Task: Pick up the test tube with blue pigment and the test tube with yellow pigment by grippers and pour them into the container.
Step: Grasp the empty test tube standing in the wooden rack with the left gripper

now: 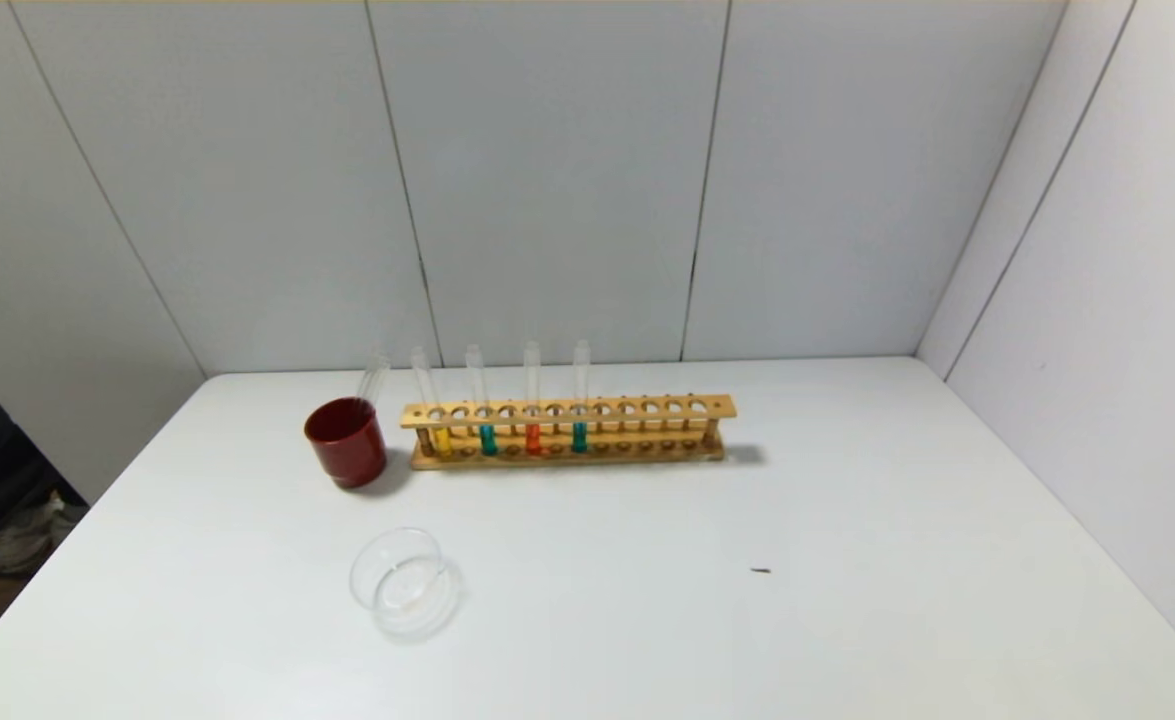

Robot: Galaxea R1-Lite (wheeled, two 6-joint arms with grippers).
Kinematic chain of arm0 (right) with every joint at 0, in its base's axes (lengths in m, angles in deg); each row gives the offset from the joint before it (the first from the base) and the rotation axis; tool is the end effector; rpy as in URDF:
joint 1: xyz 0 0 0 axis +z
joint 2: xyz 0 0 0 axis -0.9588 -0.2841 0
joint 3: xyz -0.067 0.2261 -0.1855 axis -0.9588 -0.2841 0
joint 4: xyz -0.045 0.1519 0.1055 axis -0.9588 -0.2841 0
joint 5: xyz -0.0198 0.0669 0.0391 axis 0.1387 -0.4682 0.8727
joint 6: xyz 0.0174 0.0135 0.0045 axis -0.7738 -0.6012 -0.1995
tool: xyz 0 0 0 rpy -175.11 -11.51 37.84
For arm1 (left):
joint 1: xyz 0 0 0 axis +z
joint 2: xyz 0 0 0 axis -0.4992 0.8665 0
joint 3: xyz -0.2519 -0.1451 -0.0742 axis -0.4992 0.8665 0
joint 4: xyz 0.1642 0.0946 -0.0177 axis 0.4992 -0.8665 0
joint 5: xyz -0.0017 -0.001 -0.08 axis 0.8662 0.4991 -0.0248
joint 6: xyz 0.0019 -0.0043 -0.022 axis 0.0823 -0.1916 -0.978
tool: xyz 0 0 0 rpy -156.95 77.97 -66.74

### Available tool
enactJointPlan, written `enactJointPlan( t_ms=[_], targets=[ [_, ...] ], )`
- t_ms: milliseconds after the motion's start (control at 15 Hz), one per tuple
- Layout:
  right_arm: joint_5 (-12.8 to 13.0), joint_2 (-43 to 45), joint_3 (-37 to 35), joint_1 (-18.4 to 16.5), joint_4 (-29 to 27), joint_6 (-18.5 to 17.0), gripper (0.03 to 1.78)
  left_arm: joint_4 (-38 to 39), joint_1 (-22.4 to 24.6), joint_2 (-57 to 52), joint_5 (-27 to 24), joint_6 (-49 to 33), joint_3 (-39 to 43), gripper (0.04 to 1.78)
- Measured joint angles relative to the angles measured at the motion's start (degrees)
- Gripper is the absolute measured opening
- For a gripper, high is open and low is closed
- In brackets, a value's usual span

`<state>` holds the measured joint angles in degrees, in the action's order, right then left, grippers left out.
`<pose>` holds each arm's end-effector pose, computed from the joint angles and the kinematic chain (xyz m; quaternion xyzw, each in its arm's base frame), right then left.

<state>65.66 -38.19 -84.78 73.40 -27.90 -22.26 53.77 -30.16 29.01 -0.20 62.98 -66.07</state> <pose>-0.0229 0.0002 0.0753 0.0008 0.0009 0.0012 1.0000 -0.0263 -0.0046 0.1752 0.0243 0.0024 -0.1078 0.9939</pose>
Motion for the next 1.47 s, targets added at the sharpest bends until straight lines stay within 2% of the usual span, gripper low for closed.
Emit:
enactJointPlan(
  t_ms=[333,800,1000,1267,1467],
  targets=[
    [0.0,0.0,0.0,0.0,0.0,0.0,1.75,12.3,-1.0,31.7,-0.8,-2.5,-12.7,1.75],
    [0.0,0.0,0.0,0.0,0.0,0.0,1.75,35.3,-11.1,71.1,7.3,-3.9,-22.5,1.75],
    [0.0,0.0,0.0,0.0,0.0,0.0,1.75,42.2,-12.7,82.6,8.5,-6.2,-26.1,1.75],
    [0.0,0.0,0.0,0.0,0.0,0.0,1.75,43.6,-13.0,92.3,9.0,-8.0,-31.5,1.75],
    [0.0,0.0,0.0,0.0,0.0,0.0,1.75,44.7,-13.0,95.9,9.9,-8.8,-32.5,1.75]
  ],
)
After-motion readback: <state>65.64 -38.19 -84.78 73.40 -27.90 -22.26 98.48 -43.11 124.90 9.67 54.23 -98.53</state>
